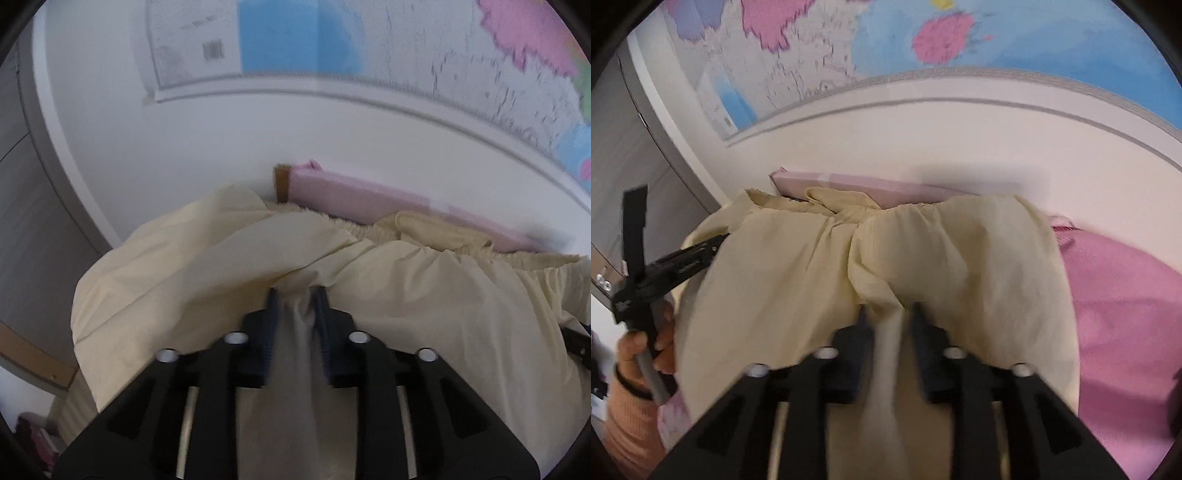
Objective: Fold large clothes
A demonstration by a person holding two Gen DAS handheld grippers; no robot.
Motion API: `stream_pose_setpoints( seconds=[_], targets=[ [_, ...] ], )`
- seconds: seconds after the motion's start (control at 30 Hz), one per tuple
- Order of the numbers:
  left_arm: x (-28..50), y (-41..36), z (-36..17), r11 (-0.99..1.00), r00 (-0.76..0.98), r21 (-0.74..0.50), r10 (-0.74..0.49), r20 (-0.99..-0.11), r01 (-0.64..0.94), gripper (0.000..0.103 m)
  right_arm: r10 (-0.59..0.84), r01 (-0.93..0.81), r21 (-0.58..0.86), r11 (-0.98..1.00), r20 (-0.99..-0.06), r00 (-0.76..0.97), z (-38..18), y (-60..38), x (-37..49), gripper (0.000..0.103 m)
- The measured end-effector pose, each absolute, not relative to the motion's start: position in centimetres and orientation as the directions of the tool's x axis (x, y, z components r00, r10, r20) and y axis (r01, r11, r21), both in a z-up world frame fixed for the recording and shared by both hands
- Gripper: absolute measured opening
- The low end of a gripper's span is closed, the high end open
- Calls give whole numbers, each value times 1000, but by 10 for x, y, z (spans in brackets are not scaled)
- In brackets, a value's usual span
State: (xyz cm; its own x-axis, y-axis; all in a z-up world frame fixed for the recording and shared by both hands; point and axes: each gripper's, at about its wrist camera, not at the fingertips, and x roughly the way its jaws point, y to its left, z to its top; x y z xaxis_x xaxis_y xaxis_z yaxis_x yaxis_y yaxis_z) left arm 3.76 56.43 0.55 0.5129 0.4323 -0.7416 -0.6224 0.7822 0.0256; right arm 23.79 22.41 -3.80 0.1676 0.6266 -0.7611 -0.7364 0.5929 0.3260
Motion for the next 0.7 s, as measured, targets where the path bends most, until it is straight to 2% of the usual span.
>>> stream_pose_setpoints(
  seconds=[0.03, 0.07, 0.13, 0.2, 0.27, 0.37, 0.4, 0.43, 0.47, 0.57, 0.7],
  targets=[
    [30, 566, 9, 776, 525, 11, 437, -731, -631, 41, 651, -734, 347, 584, -740, 168, -32, 216, 237, 45],
    [25, 569, 12, 772, 533, -3, 436, -725, -635, 48, 671, -742, 352, 570, -721, 173, -24, 206, 234, 45],
    [9, 573, 21, 766, 560, -19, 452, -695, -643, 48, 708, -764, 354, 540, -682, 184, -14, 188, 229, 45],
    [-3, 577, 27, 757, 570, -18, 476, -670, -653, 53, 722, -785, 309, 537, -650, 238, -6, 175, 221, 45],
    [-8, 585, 27, 736, 543, 15, 513, -665, -677, 59, 701, -791, 271, 548, -664, 258, -15, 172, 220, 45],
    [-11, 604, 15, 708, 504, -6, 496, -707, -706, 59, 659, -739, 352, 575, -734, 163, -53, 174, 236, 50],
    [-11, 610, 8, 697, 480, 1, 495, -724, -717, 57, 674, -713, 410, 568, -729, 118, -66, 164, 241, 52],
    [-9, 616, -2, 683, 445, 17, 495, -746, -730, 50, 688, -698, 444, 562, -719, 97, -73, 160, 243, 52],
    [-8, 618, -8, 683, 435, 22, 490, -755, -731, 51, 699, -693, 459, 556, -710, 91, -75, 157, 242, 52],
    [-5, 616, -20, 677, 404, 69, 514, -757, -733, 52, 694, -700, 448, 555, -714, 93, -68, 154, 235, 52],
    [-19, 597, -4, 676, 454, 41, 537, -711, -736, 55, 719, -732, 410, 544, -678, 154, -39, 146, 216, 53]
  ],
)
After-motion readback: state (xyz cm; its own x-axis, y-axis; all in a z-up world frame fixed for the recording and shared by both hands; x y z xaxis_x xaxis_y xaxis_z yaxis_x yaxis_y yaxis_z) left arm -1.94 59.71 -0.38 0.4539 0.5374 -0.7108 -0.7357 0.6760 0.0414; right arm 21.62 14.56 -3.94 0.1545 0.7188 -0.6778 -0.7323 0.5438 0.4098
